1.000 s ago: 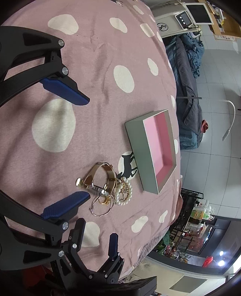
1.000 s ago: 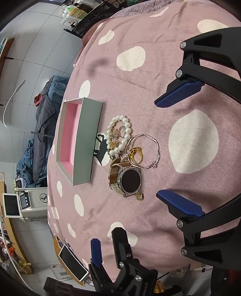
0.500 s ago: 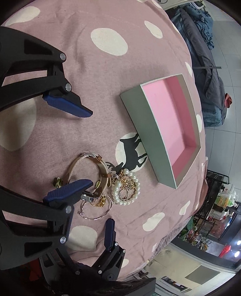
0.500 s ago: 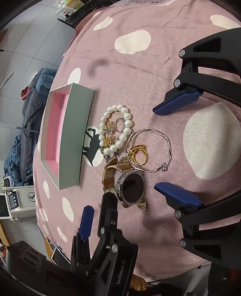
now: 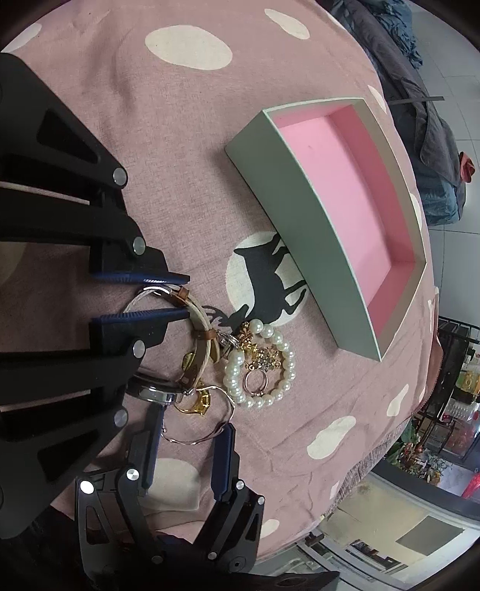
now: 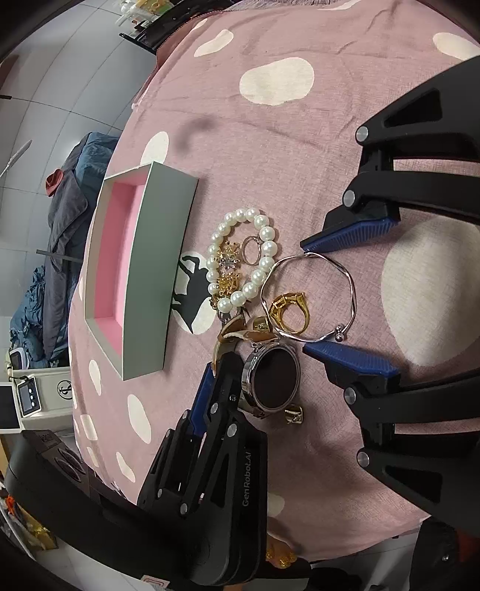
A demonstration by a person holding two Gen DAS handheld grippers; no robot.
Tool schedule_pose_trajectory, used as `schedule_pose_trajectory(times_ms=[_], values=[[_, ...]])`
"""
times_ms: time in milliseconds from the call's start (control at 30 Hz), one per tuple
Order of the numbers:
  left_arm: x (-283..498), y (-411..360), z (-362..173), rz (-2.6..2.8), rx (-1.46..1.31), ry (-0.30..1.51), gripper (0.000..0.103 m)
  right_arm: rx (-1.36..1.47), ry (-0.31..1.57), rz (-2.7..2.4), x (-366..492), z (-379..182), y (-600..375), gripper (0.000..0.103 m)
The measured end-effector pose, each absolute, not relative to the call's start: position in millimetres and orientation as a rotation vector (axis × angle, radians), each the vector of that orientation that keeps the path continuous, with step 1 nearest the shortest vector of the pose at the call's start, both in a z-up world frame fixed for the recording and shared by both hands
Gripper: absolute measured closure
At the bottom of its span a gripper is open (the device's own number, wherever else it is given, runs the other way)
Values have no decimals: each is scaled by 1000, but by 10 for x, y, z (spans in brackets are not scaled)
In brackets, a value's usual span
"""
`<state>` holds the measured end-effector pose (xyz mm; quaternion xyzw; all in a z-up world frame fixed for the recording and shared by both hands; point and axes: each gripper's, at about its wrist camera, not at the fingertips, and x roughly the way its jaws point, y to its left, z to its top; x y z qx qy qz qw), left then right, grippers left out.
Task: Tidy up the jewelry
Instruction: 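Reach the left tool to the watch while the right tool reaches the silver bangle, then carry the watch with the left tool while the right tool carries the bangle into the box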
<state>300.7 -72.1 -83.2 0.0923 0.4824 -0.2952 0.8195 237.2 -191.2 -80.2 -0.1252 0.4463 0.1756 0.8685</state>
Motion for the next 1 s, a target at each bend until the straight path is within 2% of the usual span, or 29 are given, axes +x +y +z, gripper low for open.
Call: schedule_pose_trajectory(times_ms=[500,1000], values=[[2800,-588,-578,-621,123,909,93,-157,901,392,2260,-729,-2057,55],[2935,-423,-125,-591,85,820,93,-82,836,454,2300,-273,-2219,55]])
